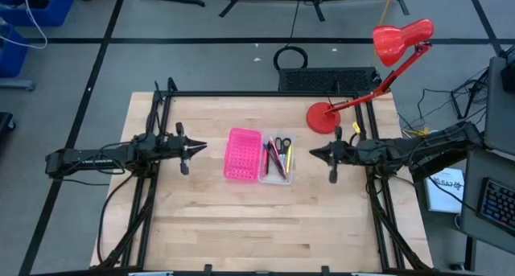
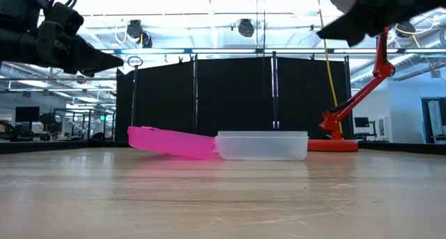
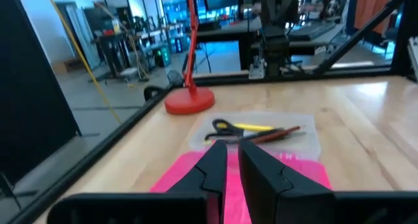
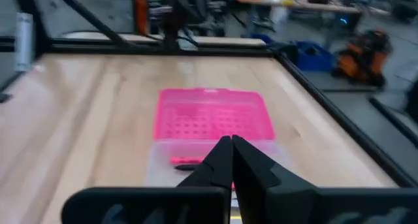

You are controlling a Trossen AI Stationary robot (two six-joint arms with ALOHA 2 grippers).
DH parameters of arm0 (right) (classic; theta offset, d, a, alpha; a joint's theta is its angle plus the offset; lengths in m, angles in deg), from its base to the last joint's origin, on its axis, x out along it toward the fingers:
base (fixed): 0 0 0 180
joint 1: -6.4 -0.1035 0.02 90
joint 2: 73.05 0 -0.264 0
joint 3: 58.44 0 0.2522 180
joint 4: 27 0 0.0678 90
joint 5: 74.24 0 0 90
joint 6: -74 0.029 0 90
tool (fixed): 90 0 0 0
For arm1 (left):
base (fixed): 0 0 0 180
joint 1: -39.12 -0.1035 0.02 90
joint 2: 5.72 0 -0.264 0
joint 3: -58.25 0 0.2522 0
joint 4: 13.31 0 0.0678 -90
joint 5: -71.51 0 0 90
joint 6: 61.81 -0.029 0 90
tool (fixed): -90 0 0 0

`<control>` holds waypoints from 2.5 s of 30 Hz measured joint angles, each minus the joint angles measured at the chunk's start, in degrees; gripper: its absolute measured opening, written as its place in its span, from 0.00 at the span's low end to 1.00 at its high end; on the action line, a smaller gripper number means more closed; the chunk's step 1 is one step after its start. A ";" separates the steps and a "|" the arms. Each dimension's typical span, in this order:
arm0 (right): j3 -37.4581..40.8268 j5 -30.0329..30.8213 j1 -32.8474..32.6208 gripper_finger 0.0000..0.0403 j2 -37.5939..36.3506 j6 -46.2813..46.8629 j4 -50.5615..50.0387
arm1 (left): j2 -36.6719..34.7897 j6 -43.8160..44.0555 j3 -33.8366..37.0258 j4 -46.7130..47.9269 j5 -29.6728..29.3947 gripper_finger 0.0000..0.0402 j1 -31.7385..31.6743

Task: Pick & place school supplies into a supply box
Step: Return To Home Position

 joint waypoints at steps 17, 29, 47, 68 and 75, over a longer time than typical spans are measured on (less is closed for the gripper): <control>26.49 -5.77 0.02 0.00 -26.04 -9.07 24.44 | -0.11 -4.91 -0.01 -4.55 10.88 0.01 0.11; 26.61 -5.62 -0.53 0.00 -28.59 -1.45 18.63 | -0.11 -5.23 -0.04 -11.93 14.85 0.00 1.81; 24.60 -8.17 -3.82 0.00 -38.79 -9.93 7.89 | -10.29 -13.14 -0.92 -1.37 15.32 0.00 8.63; 26.78 -1.22 5.20 0.00 -37.08 -3.82 5.28 | -10.95 -14.71 1.68 -0.25 19.49 0.00 1.04; 26.78 -9.40 8.28 0.00 -36.49 -2.05 3.22 | -10.82 -11.66 1.68 5.49 21.15 0.00 -4.29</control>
